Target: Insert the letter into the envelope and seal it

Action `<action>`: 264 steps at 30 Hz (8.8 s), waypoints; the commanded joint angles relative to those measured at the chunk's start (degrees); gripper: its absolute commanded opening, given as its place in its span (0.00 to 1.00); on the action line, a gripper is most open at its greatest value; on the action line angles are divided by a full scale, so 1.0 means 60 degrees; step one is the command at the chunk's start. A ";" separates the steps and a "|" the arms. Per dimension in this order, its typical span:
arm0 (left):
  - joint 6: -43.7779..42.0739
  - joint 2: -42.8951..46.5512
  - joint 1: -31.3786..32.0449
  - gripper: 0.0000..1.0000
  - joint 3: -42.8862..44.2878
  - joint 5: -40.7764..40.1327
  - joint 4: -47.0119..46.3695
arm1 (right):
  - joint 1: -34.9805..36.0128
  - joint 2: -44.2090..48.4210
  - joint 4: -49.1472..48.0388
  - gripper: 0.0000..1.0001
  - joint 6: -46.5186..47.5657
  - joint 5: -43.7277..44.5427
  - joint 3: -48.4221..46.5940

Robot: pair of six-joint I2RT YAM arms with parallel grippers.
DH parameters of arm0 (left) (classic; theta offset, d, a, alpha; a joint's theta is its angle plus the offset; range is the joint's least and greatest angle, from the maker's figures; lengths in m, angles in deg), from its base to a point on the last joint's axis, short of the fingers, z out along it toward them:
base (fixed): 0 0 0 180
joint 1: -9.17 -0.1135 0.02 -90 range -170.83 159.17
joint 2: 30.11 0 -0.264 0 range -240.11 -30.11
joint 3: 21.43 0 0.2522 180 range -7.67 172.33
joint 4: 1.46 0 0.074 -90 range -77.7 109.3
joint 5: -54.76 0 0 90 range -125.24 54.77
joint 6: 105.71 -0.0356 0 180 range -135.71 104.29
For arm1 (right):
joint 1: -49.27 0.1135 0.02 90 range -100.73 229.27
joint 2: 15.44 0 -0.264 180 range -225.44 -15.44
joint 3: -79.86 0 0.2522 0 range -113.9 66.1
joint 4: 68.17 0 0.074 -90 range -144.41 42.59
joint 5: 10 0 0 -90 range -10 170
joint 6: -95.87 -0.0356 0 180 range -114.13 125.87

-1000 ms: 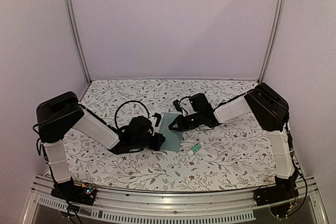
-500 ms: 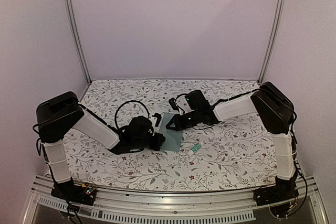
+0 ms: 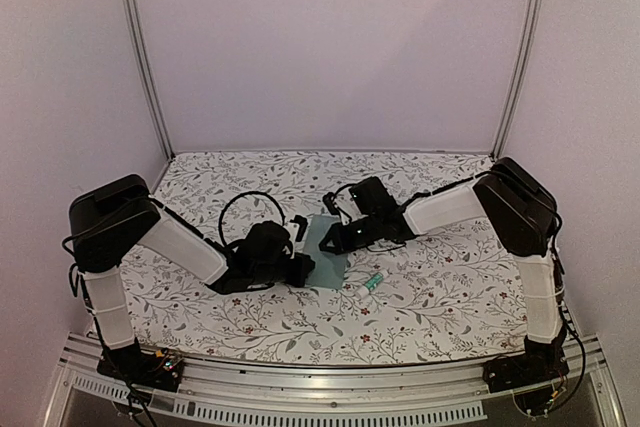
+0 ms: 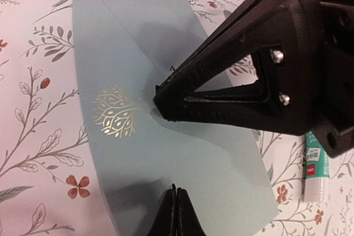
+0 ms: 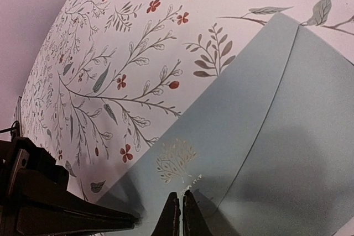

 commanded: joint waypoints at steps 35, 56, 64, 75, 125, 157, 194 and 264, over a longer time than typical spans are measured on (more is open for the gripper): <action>-0.0146 -0.0052 0.0165 0.00 0.0002 -0.0160 0.0856 | -0.0749 -0.0337 0.0003 0.04 0.0111 0.1115 0.1298; -0.0757 0.0905 0.0172 0.00 0.1120 -0.0068 0.2037 | -0.0772 0.1700 0.1218 0.05 0.0294 0.1439 0.0326; -0.1139 0.1239 0.0151 0.00 0.1931 -0.0421 0.2763 | -0.0755 0.2285 0.1178 0.05 0.0312 0.1181 0.0300; -0.1063 0.1841 -0.0837 0.00 0.1098 -0.0243 0.2483 | -0.0415 0.1650 0.1062 0.07 0.0261 0.0625 -0.0343; -0.0388 -0.1140 -0.1518 0.00 0.1224 0.1747 0.0214 | -0.0122 -0.0630 -0.0123 0.06 -0.0425 -0.0201 -0.0459; 0.0211 -0.1378 -0.2127 0.00 0.0904 0.2800 -0.0588 | -0.0013 0.0166 0.0319 0.07 -0.0149 -0.0266 -0.0809; 0.0568 -0.1267 -0.2123 0.00 0.0668 0.3279 -0.1141 | 0.0155 -0.1491 -0.0201 0.06 -0.0602 0.0139 -0.0393; -0.0640 -0.1037 -0.1774 0.00 0.1017 0.0237 0.0960 | 0.0140 -0.1097 0.0595 0.05 -0.0289 0.1110 -0.0210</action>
